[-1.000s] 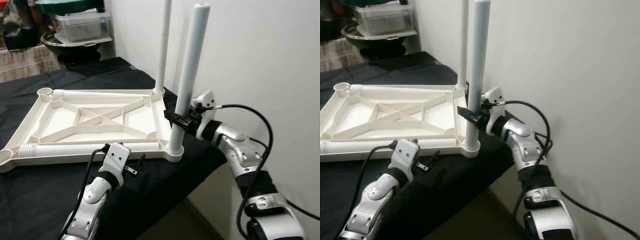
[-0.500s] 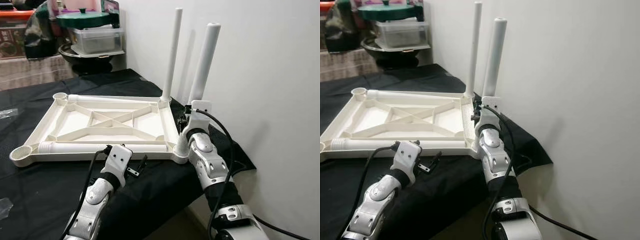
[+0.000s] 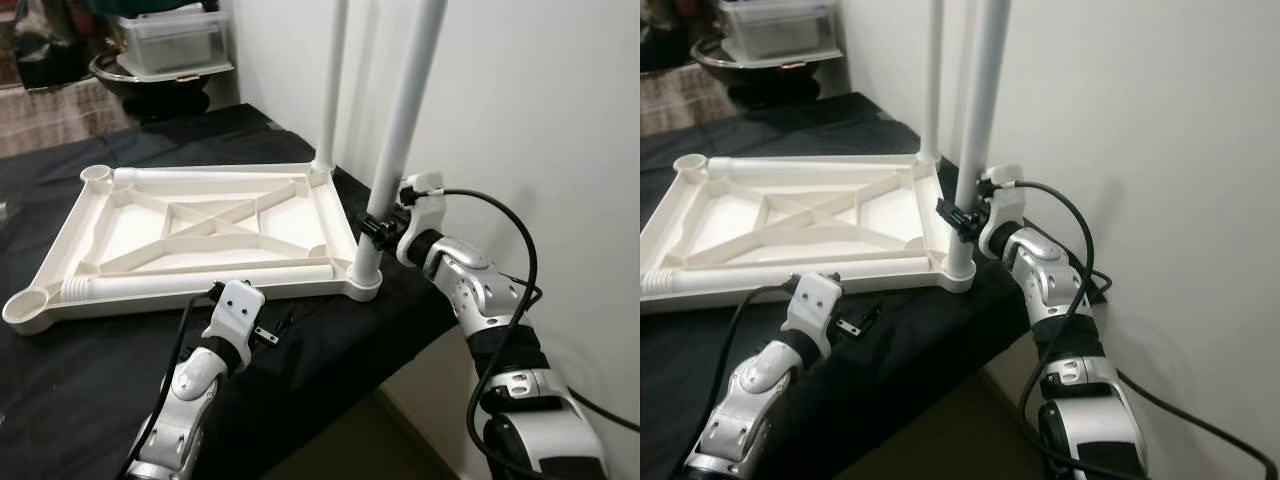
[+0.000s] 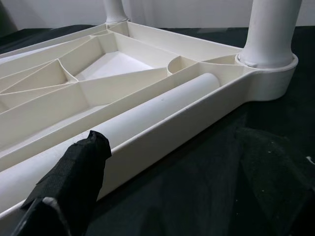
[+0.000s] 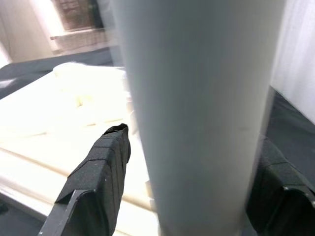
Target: Building children table
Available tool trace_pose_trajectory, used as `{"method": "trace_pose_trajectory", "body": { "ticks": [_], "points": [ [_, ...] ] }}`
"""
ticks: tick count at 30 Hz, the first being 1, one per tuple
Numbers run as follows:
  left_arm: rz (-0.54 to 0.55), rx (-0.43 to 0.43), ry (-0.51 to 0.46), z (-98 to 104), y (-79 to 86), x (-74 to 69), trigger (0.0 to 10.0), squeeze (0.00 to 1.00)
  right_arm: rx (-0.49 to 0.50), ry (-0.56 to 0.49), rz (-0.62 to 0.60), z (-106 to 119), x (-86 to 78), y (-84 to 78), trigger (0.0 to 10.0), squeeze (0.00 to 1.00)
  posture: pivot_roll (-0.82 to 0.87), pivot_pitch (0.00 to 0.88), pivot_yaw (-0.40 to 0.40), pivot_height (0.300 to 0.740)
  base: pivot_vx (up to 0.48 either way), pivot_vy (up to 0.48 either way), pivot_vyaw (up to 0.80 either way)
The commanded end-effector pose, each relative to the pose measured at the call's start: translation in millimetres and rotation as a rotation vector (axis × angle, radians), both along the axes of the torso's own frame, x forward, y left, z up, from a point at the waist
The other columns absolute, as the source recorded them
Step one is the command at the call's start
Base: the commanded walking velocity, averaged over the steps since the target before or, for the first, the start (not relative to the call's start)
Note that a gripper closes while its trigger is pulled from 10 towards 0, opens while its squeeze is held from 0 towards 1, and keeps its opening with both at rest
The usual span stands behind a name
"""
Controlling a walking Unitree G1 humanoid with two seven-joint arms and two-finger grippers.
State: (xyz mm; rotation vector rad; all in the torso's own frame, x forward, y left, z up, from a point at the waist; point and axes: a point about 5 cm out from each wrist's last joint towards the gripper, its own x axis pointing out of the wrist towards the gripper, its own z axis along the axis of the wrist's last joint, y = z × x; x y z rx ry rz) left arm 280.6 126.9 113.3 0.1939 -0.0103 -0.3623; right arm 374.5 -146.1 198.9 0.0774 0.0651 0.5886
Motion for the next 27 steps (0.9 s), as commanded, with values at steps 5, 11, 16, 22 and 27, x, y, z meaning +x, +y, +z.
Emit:
{"method": "trace_pose_trajectory", "body": {
  "ticks": [5,11,16,22,27],
  "points": [
    [0.0,0.009,0.012,-3.2,2.3,-2.7,10.0,0.0,-0.017,-0.018,0.101,-2.5,-1.6,1.7,0.0,0.0,0.09,0.0,-0.072,0.74,0.0,0.0,0.0],
    [0.006,0.01,0.016,-4.6,4.5,-5.1,10.0,0.0,-0.045,0.193,-0.514,-40.8,12.7,-10.4,0.0,0.0,0.09,0.0,-0.068,0.74,0.0,0.0,0.0],
    [-0.003,0.007,0.018,-4.1,-0.4,-4.5,10.0,0.0,0.009,0.304,-0.646,-67.6,-2.2,16.7,0.0,0.0,0.09,0.0,-0.063,0.74,0.0,0.0,0.0],
    [-0.006,0.009,0.019,-3.6,2.4,-4.1,10.0,0.0,0.024,0.237,-0.425,-55.3,-6.6,47.7,10.0,0.0,0.08,0.0,-0.062,0.74,0.0,0.0,0.0],
    [0.007,0.008,0.024,-5.5,4.9,-5.5,10.0,0.0,0.024,0.053,-0.398,-25.9,-7.6,16.3,10.0,1.0,0.07,0.0,-0.066,0.74,0.0,0.0,0.0]
  ]
}}
